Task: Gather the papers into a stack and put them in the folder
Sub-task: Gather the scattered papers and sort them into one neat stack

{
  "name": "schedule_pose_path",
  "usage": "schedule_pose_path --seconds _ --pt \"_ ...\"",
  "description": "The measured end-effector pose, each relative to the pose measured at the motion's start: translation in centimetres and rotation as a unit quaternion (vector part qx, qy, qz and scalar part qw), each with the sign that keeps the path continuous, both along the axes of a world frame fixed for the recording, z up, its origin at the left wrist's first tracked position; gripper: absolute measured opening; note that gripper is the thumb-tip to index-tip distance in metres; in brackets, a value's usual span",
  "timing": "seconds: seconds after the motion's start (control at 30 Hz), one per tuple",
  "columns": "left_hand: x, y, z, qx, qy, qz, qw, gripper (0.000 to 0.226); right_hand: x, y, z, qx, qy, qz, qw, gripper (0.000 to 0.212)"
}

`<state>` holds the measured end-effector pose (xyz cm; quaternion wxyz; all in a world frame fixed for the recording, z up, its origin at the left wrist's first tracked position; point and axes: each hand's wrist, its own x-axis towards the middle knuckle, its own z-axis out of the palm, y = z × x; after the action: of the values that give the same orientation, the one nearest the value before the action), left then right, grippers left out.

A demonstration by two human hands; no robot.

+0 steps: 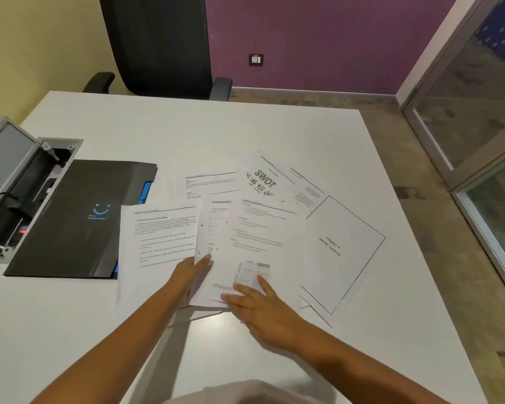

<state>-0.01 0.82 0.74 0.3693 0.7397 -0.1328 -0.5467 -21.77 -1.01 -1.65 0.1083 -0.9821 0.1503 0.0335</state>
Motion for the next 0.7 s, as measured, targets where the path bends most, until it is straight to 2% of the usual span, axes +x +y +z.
schedule_pose_path --seconds 0.07,0.13,0.17,0.23,0.3,0.33,0.37,0.43,0.47,0.5,0.53,0.57,0.63,0.7 --pt "-0.4 0.3 -0.3 0.005 0.026 -0.022 0.999 0.045 0.1 0.0 0.7 0.097 -0.035 -0.004 0.995 0.038" --pt "-0.6 0.4 -0.6 0.014 0.026 -0.042 0.999 0.043 0.2 -0.3 1.5 0.251 -0.094 -0.095 0.959 0.04" --pt "-0.8 0.3 -0.4 0.012 0.025 -0.04 0.999 0.044 0.1 -0.7 1.8 0.289 -0.134 -0.157 0.935 0.041" --pt "-0.8 0.1 -0.1 0.003 0.044 -0.025 0.999 0.048 -0.5 -1.9 1.9 0.29 -0.205 -0.289 0.889 0.034" --pt "-0.4 -0.1 0.2 -0.019 0.069 -0.018 0.997 0.051 -1.2 -3.4 1.7 0.224 -0.244 -0.427 0.841 0.036" --pt "-0.3 -0.1 0.5 -0.033 0.077 -0.018 0.996 0.05 -1.5 -4.1 1.9 0.215 -0.252 -0.496 0.803 0.044" --pt "-0.1 -0.1 0.8 -0.047 0.081 -0.021 0.995 0.049 -1.6 -4.9 2.4 0.25 -0.256 -0.561 0.746 0.056" --pt "-0.1 -0.3 1.5 -0.072 0.071 -0.034 0.994 0.045 -1.6 -6.3 3.9 0.391 -0.281 -0.637 0.602 0.072" --pt "-0.2 -0.5 2.0 -0.082 0.053 -0.048 0.994 0.043 -1.6 -7.0 4.5 0.453 -0.301 -0.643 0.539 0.072" --pt "-0.3 -0.7 2.5 -0.093 0.031 -0.063 0.993 0.041 -1.6 -7.6 5.1 0.497 -0.316 -0.639 0.495 0.068" --pt "-0.4 -1.0 3.0 -0.104 0.009 -0.079 0.991 0.038 -1.6 -8.1 5.8 0.521 -0.332 -0.628 0.473 0.06" --pt "-0.5 -1.3 3.5 -0.115 -0.006 -0.091 0.989 0.035 -1.6 -8.4 6.3 0.527 -0.349 -0.61 0.479 0.051" --pt "-0.7 -2.0 4.6 -0.144 -0.02 -0.09 0.985 0.033 -1.4 -8.9 7.2 0.497 -0.37 -0.575 0.534 0.034" --pt "-0.9 -2.5 5.8 -0.171 -0.031 -0.068 0.983 0.034 -1.1 -9.3 8.7 0.476 -0.4 -0.544 0.563 0.021"
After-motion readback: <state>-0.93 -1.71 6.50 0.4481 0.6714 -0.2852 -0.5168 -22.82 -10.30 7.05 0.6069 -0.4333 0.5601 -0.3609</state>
